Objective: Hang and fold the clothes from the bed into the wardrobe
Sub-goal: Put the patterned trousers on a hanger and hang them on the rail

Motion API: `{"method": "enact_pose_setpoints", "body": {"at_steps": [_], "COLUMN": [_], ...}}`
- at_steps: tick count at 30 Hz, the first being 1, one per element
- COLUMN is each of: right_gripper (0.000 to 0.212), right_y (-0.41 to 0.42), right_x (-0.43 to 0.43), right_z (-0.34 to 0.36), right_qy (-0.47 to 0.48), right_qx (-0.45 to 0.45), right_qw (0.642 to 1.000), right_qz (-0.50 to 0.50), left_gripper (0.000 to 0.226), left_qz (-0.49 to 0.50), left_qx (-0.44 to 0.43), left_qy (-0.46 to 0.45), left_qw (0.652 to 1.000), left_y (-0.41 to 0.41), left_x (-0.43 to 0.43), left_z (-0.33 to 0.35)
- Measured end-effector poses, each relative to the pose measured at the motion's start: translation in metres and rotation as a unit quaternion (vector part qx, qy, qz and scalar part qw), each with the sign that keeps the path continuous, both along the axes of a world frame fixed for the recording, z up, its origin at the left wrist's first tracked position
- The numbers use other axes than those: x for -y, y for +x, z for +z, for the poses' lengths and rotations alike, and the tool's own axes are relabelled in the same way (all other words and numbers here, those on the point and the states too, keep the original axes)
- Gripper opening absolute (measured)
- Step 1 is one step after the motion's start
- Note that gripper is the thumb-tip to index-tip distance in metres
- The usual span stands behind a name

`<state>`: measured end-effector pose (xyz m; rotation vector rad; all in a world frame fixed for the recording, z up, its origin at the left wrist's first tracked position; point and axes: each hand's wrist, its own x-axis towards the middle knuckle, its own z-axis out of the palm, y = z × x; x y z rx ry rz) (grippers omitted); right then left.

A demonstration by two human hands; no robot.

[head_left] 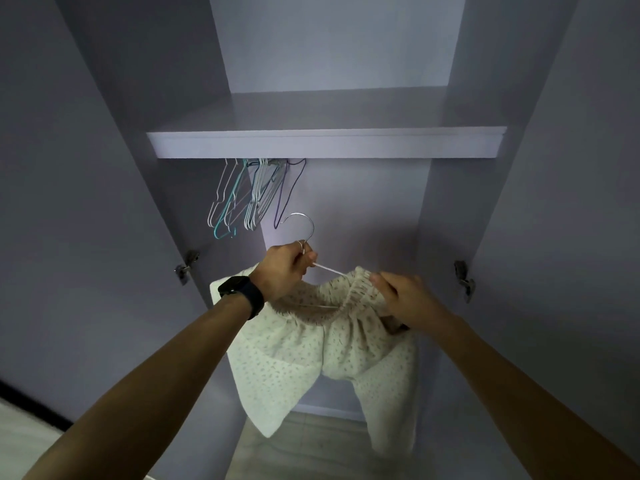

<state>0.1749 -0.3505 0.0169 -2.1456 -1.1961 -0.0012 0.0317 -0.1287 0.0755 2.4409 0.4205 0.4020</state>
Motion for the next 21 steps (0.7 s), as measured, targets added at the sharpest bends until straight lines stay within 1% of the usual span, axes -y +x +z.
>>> {"method": "enact_pose_setpoints", "body": {"at_steps": [2, 5, 7, 9, 10, 12, 14, 15, 16, 19, 21], "right_gripper": [0.041, 0.036, 0.032, 0.032, 0.032, 0.029, 0.02, 0.014, 0.012, 0.018, 0.021], "right_y": [0.0, 0.002, -0.003, -0.009, -0.014, -0.022, -0.029, -0.034, -0.037, -0.044, -0.047], "right_x": [-0.002, -0.007, -0.012, -0.018, -0.019, -0.024, -0.028, -0.03, -0.031, -0.028, -0.024], "right_z": [-0.004, -0.005, -0.005, -0.004, 0.0, 0.004, 0.006, 0.007, 0.008, 0.009, 0.012], "right_qy": [-0.014, -0.04, -0.049, -0.048, -0.051, -0.083, -0.127, -0.134, -0.131, -0.111, -0.122], "right_qx": [-0.004, -0.028, -0.039, -0.032, -0.045, -0.06, -0.024, -0.005, 0.01, 0.044, 0.083], "right_qw": [0.999, 0.996, 0.994, 0.995, 0.994, 0.991, 0.987, 0.985, 0.984, 0.977, 0.966], "right_qz": [-0.034, -0.079, -0.085, -0.085, -0.088, -0.09, -0.099, -0.113, -0.124, -0.178, -0.212], "left_gripper": [0.023, 0.025, 0.025, 0.025, 0.026, 0.029, 0.032, 0.032, 0.032, 0.033, 0.034], "left_qz": [-0.028, -0.081, -0.11, -0.113, -0.111, -0.119, -0.139, -0.15, -0.154, -0.176, -0.197], "left_qx": [-0.007, -0.024, -0.03, -0.012, 0.001, 0.014, 0.01, 0.009, 0.011, 0.008, -0.015], "left_qy": [-0.005, 0.005, -0.002, -0.031, -0.04, -0.042, -0.032, -0.025, -0.013, 0.017, 0.04], "left_qw": [1.0, 0.996, 0.994, 0.993, 0.993, 0.992, 0.99, 0.988, 0.988, 0.984, 0.98], "left_y": [0.003, 0.014, 0.021, 0.027, 0.031, 0.039, 0.047, 0.051, 0.055, 0.068, 0.077], "left_x": [-0.006, -0.015, -0.021, -0.029, -0.033, -0.042, -0.045, -0.045, -0.045, -0.042, -0.041], "left_z": [-0.007, -0.014, -0.017, -0.019, -0.019, -0.017, -0.015, -0.014, -0.014, -0.01, -0.003]}}
